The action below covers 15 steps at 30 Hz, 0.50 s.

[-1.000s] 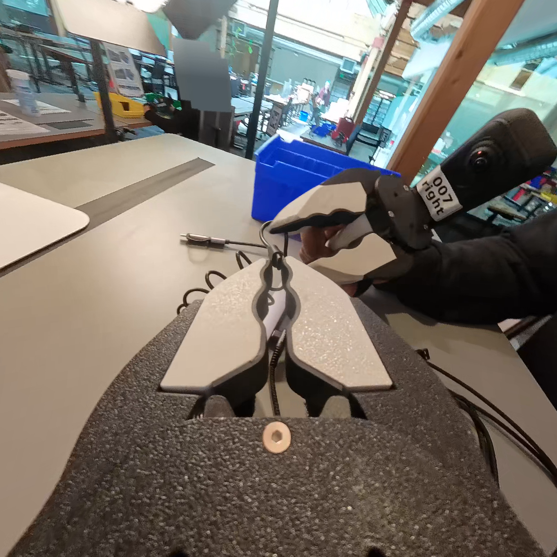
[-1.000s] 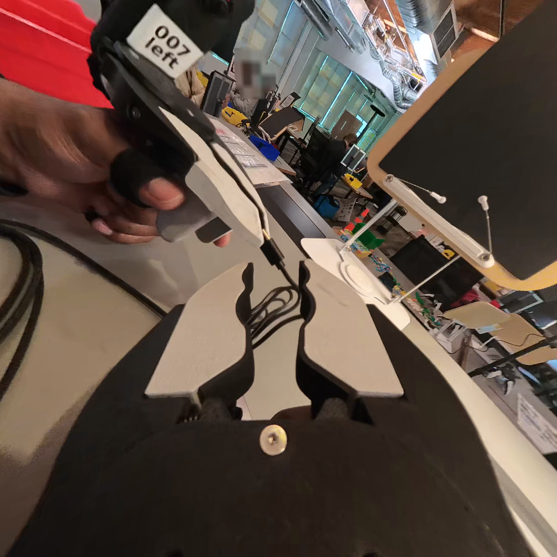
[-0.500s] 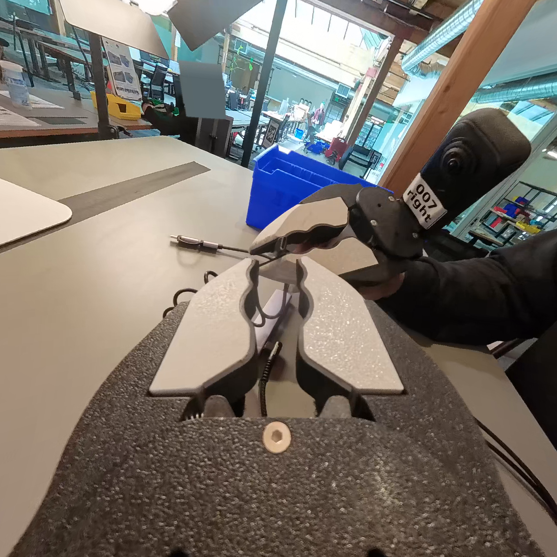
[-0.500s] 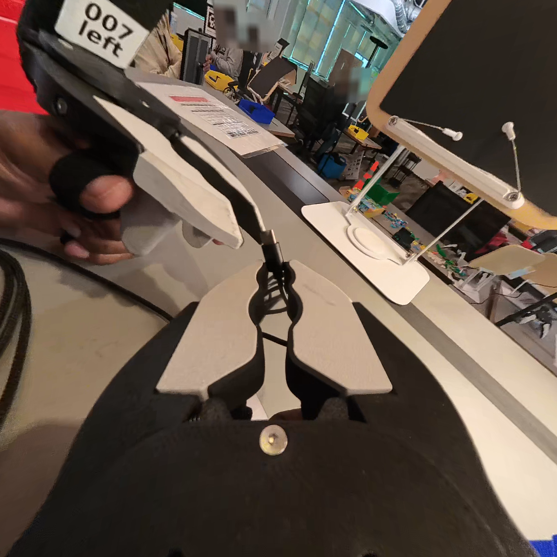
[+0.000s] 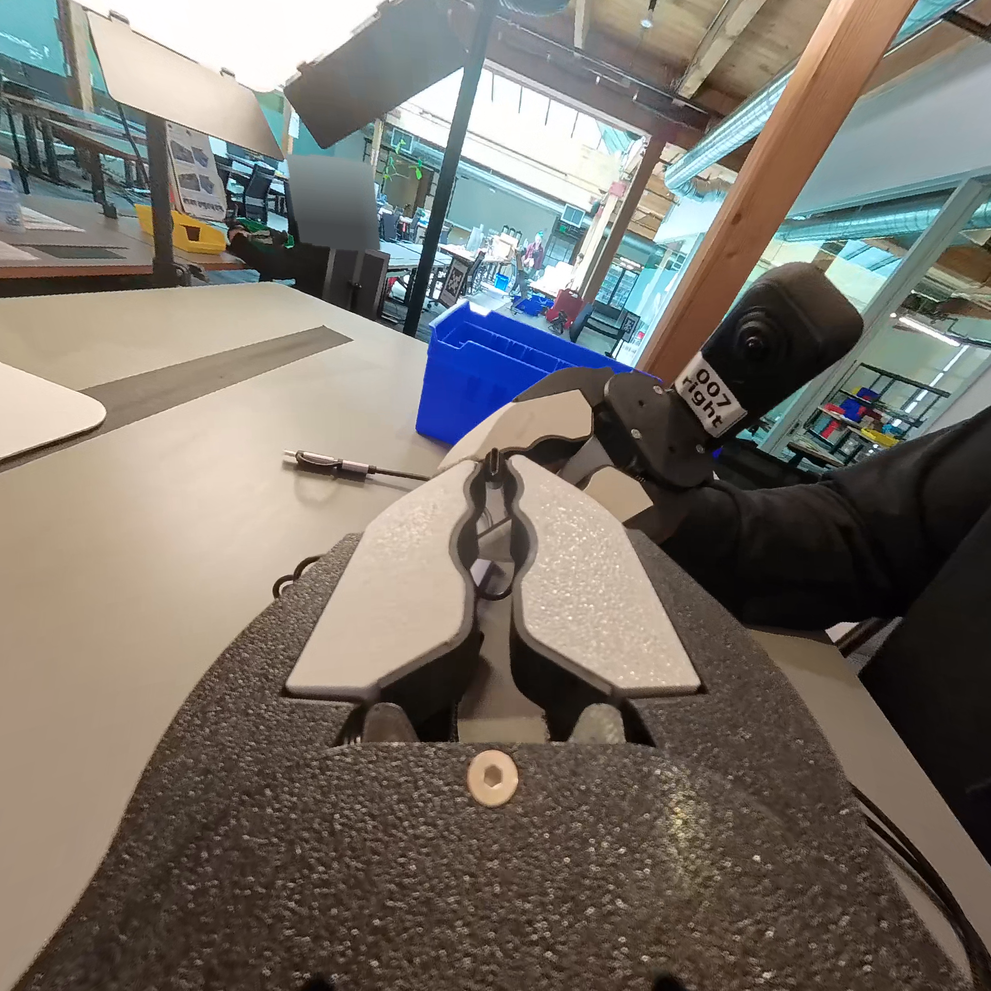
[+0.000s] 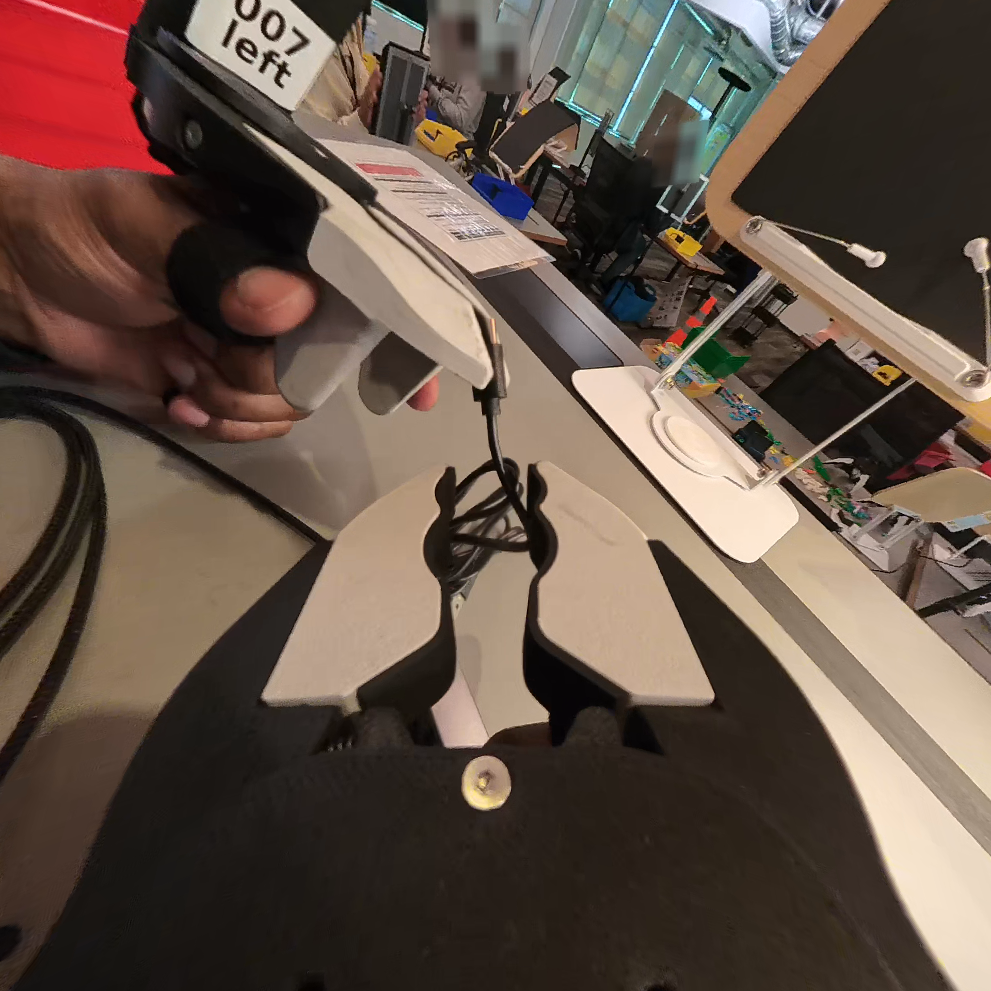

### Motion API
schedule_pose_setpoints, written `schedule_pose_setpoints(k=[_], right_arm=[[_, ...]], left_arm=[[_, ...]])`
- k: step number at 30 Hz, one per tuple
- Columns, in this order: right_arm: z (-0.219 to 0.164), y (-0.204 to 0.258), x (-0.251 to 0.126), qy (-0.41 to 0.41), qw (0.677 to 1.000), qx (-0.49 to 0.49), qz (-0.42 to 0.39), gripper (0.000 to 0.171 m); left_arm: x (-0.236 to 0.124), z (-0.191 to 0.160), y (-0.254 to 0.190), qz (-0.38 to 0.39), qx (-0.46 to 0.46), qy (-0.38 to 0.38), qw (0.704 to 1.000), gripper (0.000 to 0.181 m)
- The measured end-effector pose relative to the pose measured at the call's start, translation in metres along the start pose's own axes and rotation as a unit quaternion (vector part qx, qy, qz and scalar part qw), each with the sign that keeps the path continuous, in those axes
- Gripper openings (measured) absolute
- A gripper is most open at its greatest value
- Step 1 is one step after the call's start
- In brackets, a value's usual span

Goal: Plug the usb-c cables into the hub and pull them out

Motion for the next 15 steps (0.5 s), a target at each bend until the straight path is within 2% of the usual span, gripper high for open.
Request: schedule_pose_setpoints(k=[5,8,15], right_arm=[[0.0019,0.0018,0.0009,-0.005,1.0,0.015,-0.012,0.006],[0.0018,-0.0015,0.0007,-0.016,0.998,0.06,-0.007,0.003],[0.0008,-0.0072,-0.0002,-0.024,0.992,0.126,-0.02,0.002]], left_arm=[[0.0019,-0.0011,0.0015,-0.014,-0.03,-0.012,0.999,0.007],[0.0044,-0.0026,0.0056,-0.011,-0.071,-0.034,0.997,0.021],[0.009,-0.0065,0.0078,-0.02,-0.101,-0.04,0.994,0.02]])
Point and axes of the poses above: each gripper's, where its closed fingertips meet, x out along the fingers, z out of its top, y = z × x across the jaws, the point moved 10 cm from there along -x, back along the fingers, and after that the axes turned 4 degrees about y, right-handed, at the moved point
